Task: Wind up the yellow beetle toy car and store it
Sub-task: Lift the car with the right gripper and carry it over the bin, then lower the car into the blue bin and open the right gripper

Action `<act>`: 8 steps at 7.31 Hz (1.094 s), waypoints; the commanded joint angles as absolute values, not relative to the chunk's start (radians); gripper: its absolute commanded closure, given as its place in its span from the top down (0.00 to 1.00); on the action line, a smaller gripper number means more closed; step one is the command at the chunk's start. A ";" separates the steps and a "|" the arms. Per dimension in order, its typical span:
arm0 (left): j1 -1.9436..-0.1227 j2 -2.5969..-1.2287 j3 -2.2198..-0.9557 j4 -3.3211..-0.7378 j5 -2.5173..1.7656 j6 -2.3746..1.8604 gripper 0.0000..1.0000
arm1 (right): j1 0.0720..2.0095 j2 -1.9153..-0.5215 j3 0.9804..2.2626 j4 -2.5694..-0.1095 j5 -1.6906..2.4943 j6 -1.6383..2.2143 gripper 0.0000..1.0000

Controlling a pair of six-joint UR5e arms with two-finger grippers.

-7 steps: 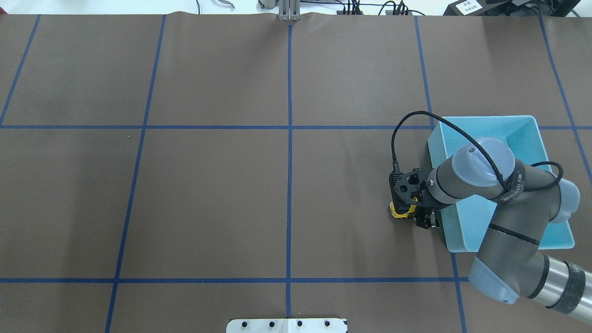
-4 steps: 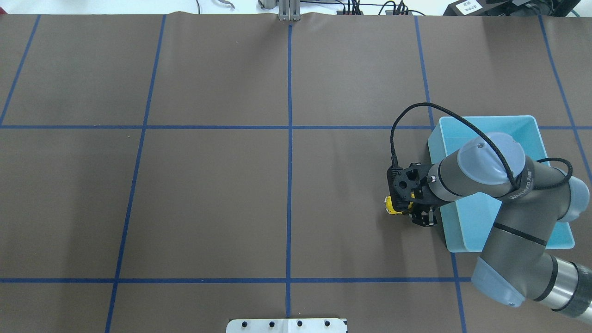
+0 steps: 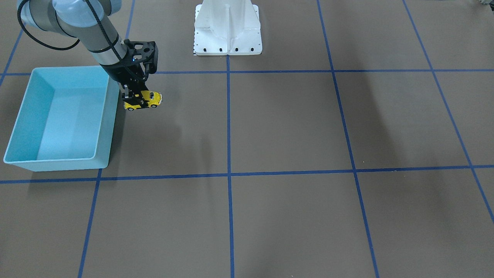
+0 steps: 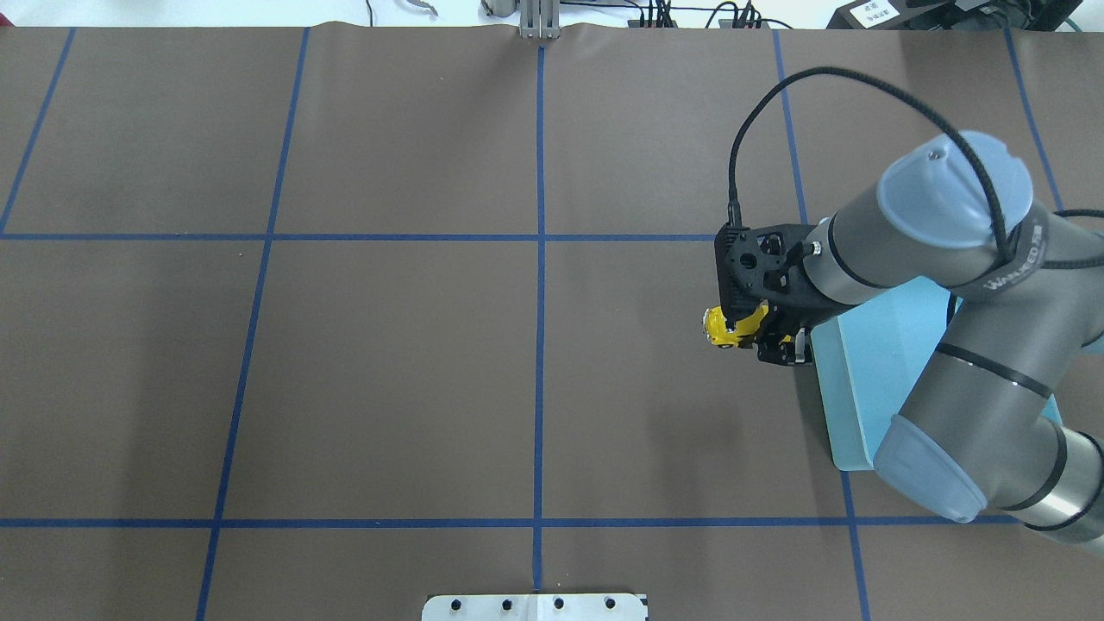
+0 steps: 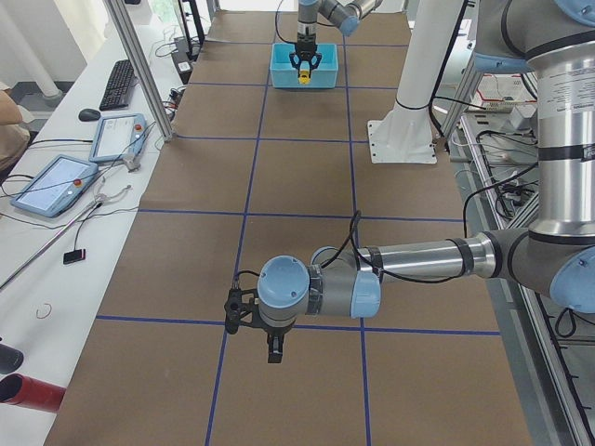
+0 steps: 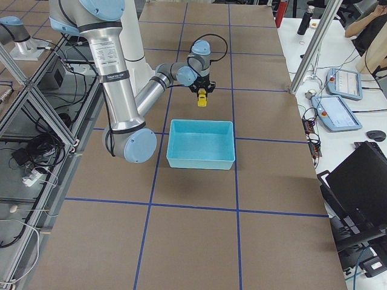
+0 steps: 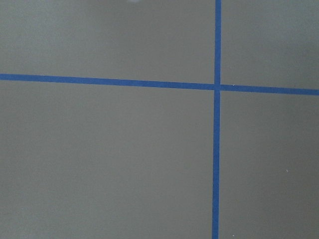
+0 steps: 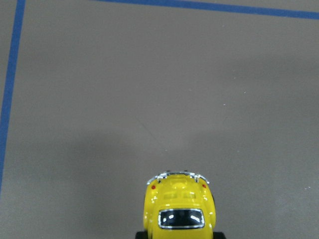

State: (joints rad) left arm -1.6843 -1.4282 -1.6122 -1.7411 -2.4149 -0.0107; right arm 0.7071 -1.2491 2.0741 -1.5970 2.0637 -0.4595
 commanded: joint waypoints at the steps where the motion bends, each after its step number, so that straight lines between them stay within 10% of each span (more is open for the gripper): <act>1: -1.684 -1.428 -1.611 -1.741 -2.414 -0.011 1.00 | 0.796 -1.216 2.204 -1.840 2.103 -0.565 0.00; 5: -1.684 -1.428 -1.614 -1.741 -2.415 -0.011 1.00 | 0.905 -1.506 2.298 -1.873 2.121 -0.897 0.00; 8: -1.684 -1.430 -1.614 -1.741 -2.414 -0.011 1.00 | 0.904 -1.590 2.088 -1.554 2.118 -0.894 0.00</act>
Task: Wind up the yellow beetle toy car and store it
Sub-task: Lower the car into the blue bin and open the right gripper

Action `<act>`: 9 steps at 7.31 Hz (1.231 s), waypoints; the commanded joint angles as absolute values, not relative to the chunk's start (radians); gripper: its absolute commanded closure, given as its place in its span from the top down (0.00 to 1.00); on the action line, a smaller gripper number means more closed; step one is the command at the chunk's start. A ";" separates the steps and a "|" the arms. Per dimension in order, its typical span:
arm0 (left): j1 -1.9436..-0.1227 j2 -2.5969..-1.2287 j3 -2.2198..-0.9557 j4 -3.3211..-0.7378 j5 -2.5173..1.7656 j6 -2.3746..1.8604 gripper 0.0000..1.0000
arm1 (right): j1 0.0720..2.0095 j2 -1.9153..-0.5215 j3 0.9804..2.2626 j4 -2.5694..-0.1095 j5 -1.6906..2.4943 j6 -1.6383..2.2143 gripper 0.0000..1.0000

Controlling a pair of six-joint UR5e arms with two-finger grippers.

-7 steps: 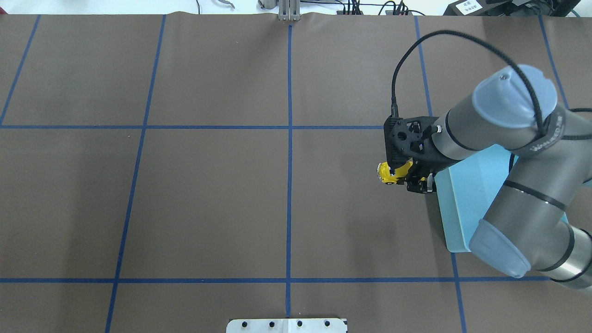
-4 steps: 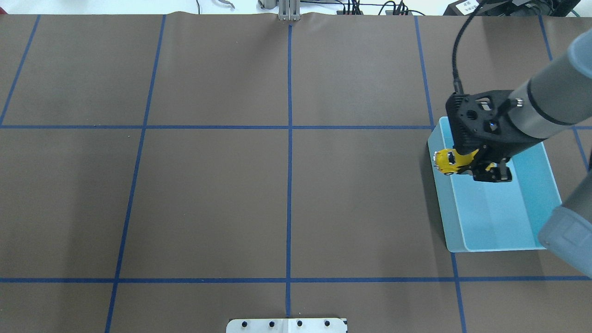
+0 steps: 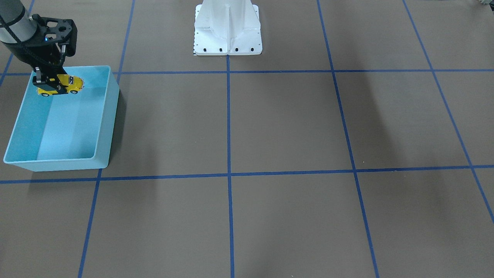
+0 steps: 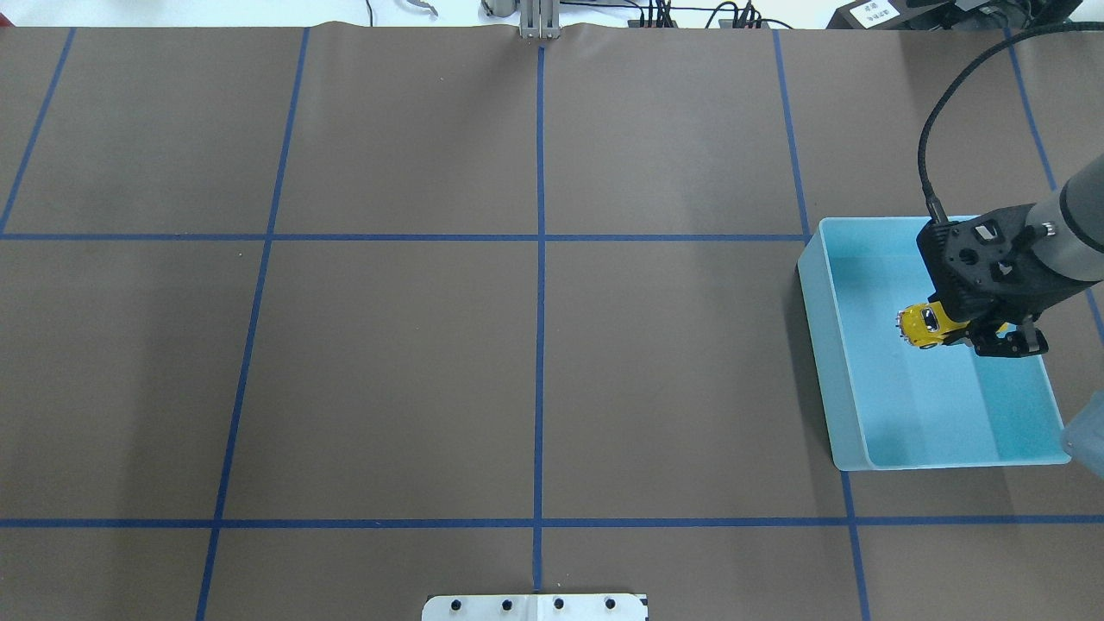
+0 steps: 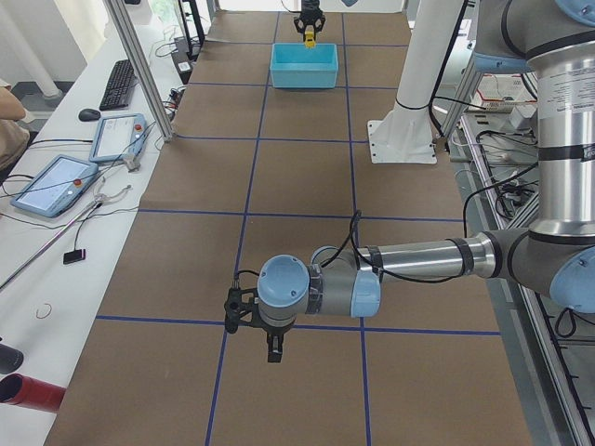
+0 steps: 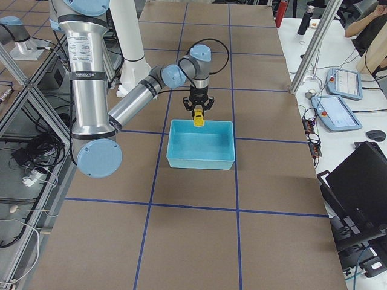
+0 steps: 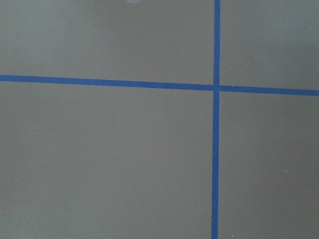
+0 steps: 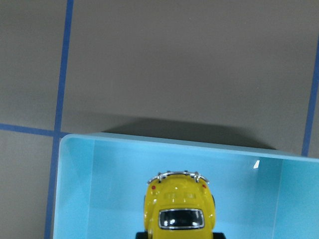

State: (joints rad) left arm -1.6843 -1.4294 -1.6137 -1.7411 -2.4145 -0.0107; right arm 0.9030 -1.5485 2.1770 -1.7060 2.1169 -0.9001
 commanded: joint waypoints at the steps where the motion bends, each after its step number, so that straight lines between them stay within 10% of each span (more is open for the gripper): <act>1: -1.684 -1.430 -1.614 -1.741 -2.414 -0.012 1.00 | 0.902 -1.626 2.042 -1.470 2.121 -0.878 0.00; 7: -1.684 -1.428 -1.614 -1.741 -2.414 -0.012 1.00 | 0.859 -1.626 1.841 -1.213 2.148 -0.729 0.00; 8: -1.683 -1.428 -1.614 -1.741 -2.416 -0.012 1.00 | 0.842 -1.625 1.841 -1.210 2.146 -0.671 0.18; 9: -1.683 -1.428 -1.614 -1.741 -2.415 -0.012 1.00 | 0.832 -1.624 1.841 -1.204 2.145 -0.667 0.66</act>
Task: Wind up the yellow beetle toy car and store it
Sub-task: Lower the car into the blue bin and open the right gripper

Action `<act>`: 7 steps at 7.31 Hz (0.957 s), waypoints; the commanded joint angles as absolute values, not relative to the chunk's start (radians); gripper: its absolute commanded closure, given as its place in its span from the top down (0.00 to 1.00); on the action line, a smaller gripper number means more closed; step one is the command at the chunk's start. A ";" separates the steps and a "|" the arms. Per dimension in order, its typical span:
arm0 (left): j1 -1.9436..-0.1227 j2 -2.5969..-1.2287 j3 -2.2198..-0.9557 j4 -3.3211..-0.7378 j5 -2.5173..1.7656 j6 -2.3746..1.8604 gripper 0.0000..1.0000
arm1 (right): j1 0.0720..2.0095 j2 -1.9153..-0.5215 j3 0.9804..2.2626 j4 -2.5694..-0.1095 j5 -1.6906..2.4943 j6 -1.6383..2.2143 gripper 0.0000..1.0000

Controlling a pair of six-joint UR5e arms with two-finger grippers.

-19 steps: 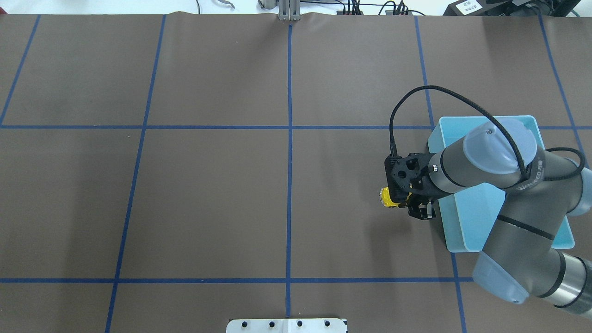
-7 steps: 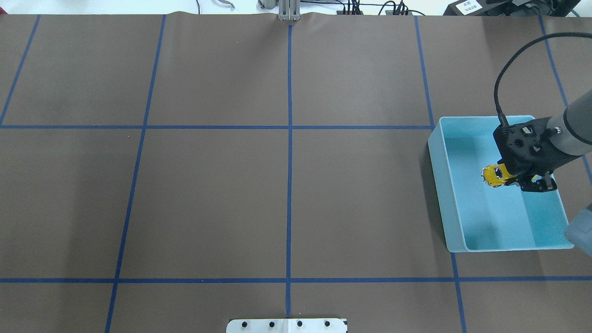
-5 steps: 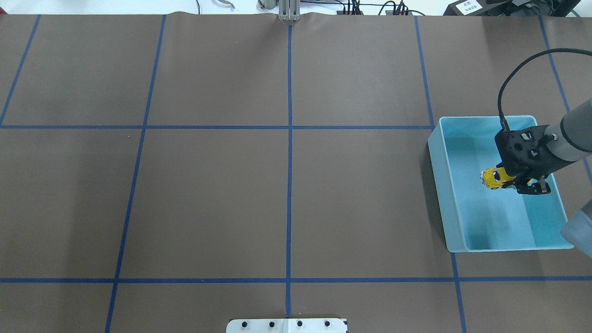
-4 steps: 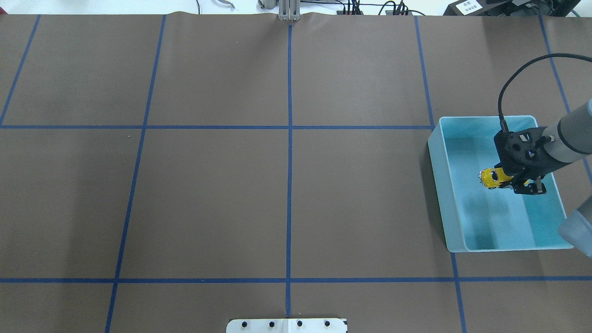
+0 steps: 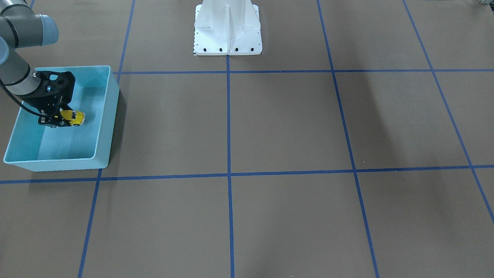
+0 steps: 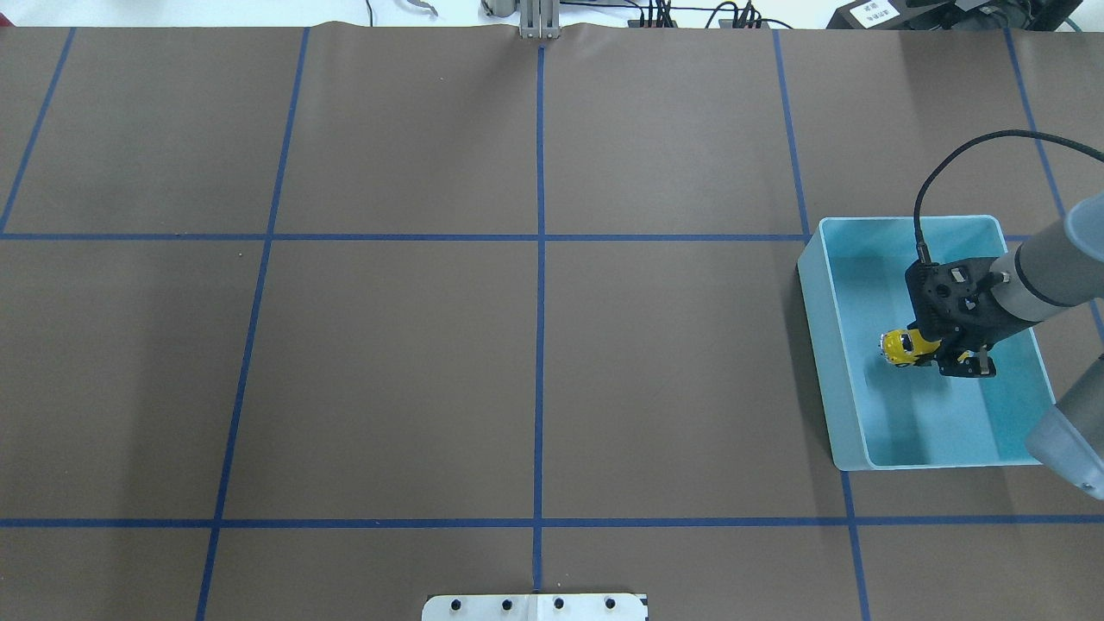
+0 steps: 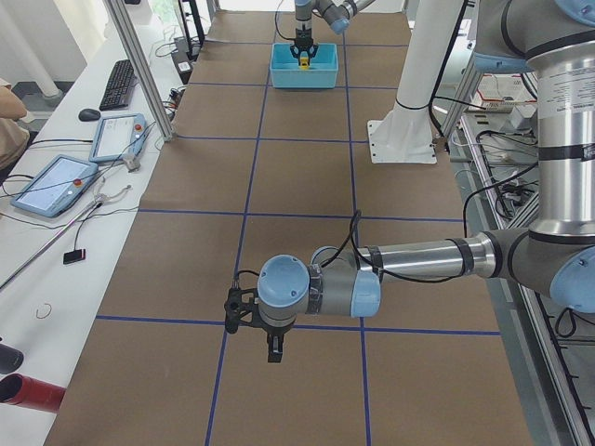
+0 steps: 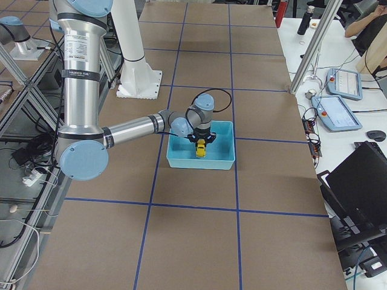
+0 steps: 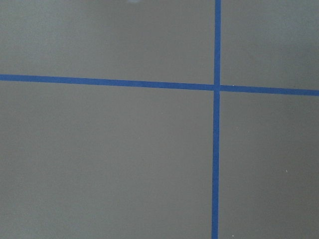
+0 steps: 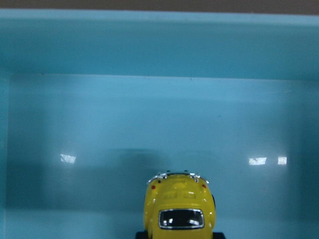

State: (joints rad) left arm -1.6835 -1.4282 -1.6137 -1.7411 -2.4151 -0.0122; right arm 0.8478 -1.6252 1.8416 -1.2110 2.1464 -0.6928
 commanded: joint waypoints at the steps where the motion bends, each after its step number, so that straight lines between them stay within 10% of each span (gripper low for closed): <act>1: -1.683 -1.430 -1.614 -1.741 -2.414 -0.012 1.00 | 0.831 -1.629 1.841 -1.172 2.146 -0.675 0.99; 7: -1.684 -1.434 -1.614 -1.741 -2.416 -0.012 1.00 | 1.159 -1.602 2.027 -1.422 2.330 -0.561 1.00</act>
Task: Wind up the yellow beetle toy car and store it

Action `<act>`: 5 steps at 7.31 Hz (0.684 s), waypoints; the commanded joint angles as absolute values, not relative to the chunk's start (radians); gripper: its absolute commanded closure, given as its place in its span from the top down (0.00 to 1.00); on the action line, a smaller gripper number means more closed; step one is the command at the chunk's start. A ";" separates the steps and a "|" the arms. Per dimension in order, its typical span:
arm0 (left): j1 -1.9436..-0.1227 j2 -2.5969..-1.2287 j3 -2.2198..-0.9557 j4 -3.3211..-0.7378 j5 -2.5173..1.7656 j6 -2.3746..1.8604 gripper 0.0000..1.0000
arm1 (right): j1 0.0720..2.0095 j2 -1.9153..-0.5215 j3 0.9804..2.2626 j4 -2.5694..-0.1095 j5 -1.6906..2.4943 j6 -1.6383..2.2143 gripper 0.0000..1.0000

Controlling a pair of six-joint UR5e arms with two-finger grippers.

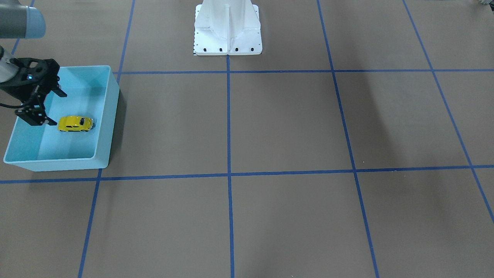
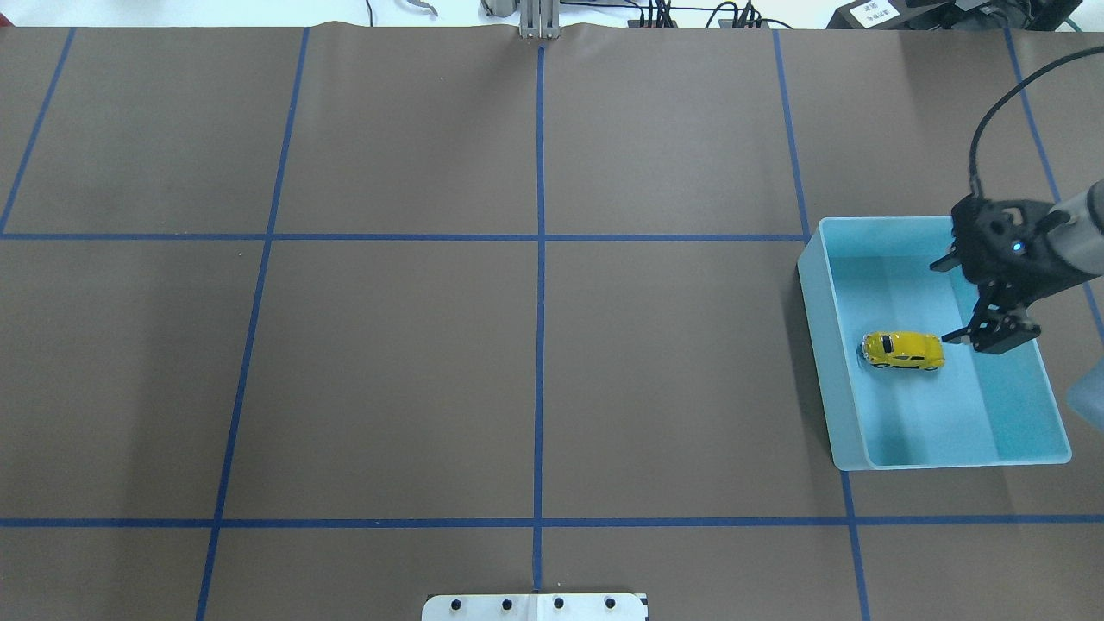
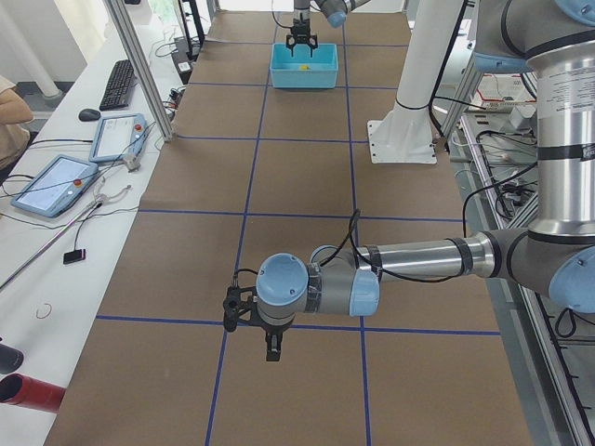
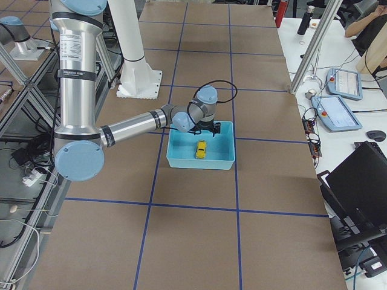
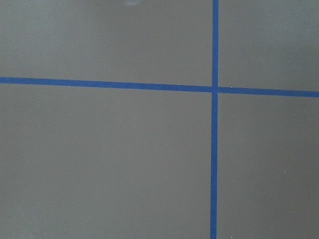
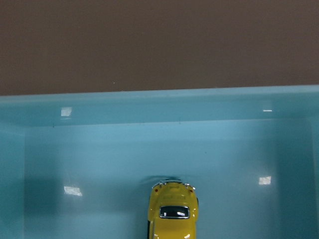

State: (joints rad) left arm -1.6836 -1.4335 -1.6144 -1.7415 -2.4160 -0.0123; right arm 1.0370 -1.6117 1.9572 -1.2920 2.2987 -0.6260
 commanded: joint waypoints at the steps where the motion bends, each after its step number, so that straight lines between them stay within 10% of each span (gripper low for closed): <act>1: -1.684 -1.434 -1.615 -1.741 -2.416 -0.012 1.00 | 1.216 -1.586 2.042 -1.486 2.330 -0.473 1.00; 5: -1.683 -1.436 -1.620 -1.743 -2.416 -0.011 1.00 | 1.461 -1.597 1.763 -1.502 2.324 -0.091 1.00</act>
